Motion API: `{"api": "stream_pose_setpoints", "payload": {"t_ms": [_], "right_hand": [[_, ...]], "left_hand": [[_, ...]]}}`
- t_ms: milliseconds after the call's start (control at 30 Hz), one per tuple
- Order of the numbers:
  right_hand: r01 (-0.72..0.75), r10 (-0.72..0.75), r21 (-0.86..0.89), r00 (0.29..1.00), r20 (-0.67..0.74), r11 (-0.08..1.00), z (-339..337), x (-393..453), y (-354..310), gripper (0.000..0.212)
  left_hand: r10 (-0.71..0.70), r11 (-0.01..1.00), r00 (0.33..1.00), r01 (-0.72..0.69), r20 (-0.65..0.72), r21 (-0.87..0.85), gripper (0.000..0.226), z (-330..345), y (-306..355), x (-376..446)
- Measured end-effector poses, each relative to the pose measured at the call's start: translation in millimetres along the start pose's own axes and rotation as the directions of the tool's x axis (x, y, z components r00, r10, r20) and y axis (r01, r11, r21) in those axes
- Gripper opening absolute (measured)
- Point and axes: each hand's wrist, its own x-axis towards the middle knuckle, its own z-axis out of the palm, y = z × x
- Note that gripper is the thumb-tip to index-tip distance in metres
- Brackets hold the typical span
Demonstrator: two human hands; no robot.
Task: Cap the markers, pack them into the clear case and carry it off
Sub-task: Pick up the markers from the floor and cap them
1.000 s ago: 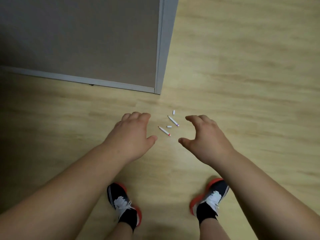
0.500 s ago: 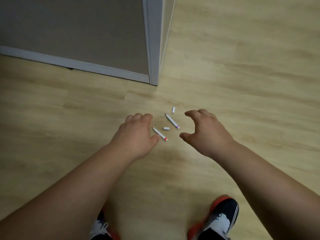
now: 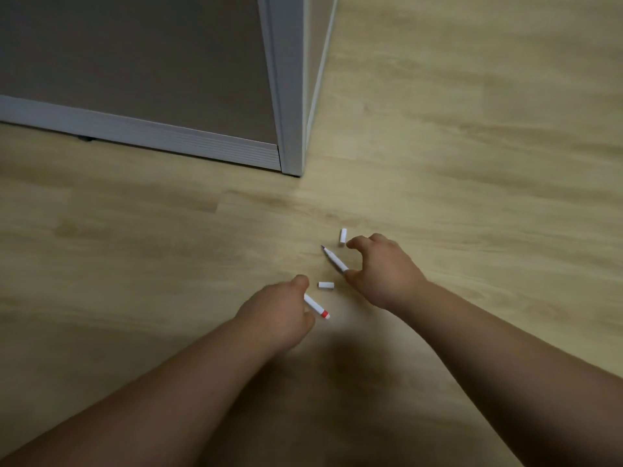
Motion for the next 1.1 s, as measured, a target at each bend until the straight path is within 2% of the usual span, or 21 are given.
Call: {"api": "stream_pose_setpoints", "payload": {"t_ms": [167, 300, 367, 567, 767, 867, 1033, 1100], "right_hand": [[-0.001, 0.001, 0.005, 1.000, 0.025, 1.000, 19.8, 35.2, 5.8, 0.052], [0.013, -0.008, -0.056, 0.995, 0.097, 0.998, 22.3, 51.5, 10.4, 0.053], [0.024, -0.012, -0.103, 0.994, 0.111, 0.994, 22.4, 56.7, 10.6, 0.050], [0.068, -0.050, -0.177, 0.993, 0.108, 0.982, 28.5, 65.8, 3.4, 0.044], [0.050, -0.037, -0.168, 0.996, 0.078, 0.984, 28.1, 57.9, 8.3, 0.045], [0.020, -0.015, -0.097, 0.998, 0.057, 0.995, 29.5, 55.5, 11.8, 0.036], [-0.062, 0.073, 0.200, 0.996, -0.048, 0.978, 30.2, 54.1, 12.2, 0.016], [-0.055, 0.071, 0.242, 0.996, -0.058, 0.969, 30.7, 51.5, 10.7, 0.015]], "left_hand": [[-0.065, 0.988, 0.995, 0.075, 0.073, -0.136, 0.053, 29.7, -2.7, 24.1], [-0.107, 0.965, 0.992, 0.120, 0.067, -0.231, 0.046, 43.4, -5.6, 35.6], [-0.128, 0.965, 0.991, 0.131, 0.029, -0.228, 0.046, 46.8, -7.8, 38.2], [-0.184, 0.968, 0.979, 0.166, -0.084, -0.187, 0.024, 43.6, -18.4, 38.9], [-0.140, 0.980, 0.987, 0.126, -0.078, -0.153, 0.029, 54.2, -16.4, 37.9], [-0.133, 0.986, 0.987, 0.122, -0.094, -0.110, 0.026, 60.7, -18.9, 40.5], [-0.133, 0.989, 0.981, 0.121, -0.140, -0.089, 0.036, 63.3, -28.9, 47.8], [-0.134, 0.988, 0.976, 0.119, -0.169, -0.095, 0.036, 61.9, -31.2, 47.5]]}}
